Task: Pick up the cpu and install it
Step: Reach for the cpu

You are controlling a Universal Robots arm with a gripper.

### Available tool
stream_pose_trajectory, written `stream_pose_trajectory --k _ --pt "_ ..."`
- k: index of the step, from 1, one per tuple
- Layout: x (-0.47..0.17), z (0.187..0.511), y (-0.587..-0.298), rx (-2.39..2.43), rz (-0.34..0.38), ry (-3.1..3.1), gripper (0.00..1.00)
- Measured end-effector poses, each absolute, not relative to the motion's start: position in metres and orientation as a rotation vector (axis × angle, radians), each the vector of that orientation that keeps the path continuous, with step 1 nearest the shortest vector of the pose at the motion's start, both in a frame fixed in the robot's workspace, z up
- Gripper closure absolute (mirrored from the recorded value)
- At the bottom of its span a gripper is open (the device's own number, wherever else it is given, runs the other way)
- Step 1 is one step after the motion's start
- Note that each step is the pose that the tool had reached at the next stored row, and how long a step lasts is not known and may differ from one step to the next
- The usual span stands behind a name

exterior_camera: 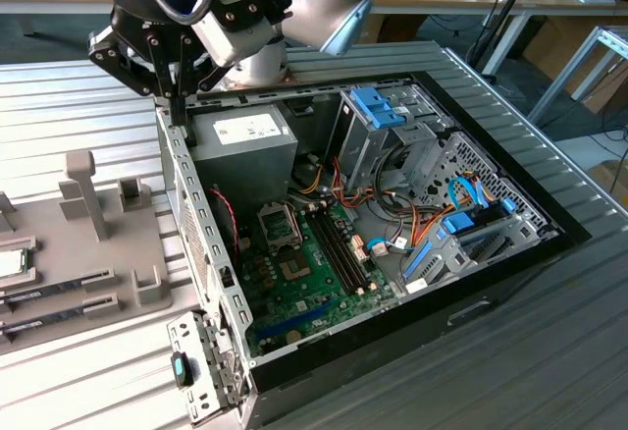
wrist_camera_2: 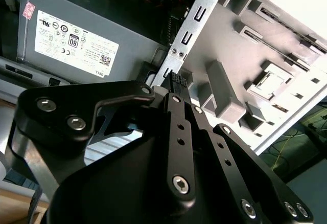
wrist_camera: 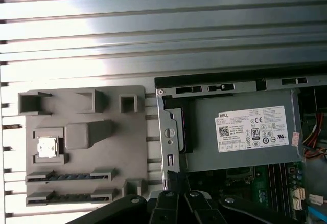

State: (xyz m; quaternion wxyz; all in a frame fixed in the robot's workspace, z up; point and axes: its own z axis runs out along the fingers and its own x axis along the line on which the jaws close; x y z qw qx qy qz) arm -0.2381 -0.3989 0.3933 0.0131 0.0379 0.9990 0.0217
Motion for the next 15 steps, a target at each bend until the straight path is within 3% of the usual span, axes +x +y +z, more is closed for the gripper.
stream_pose_trajectory --k 15 --pt "-0.2486 0.3933 -0.3989 0.118 0.068 3.112 0.89"
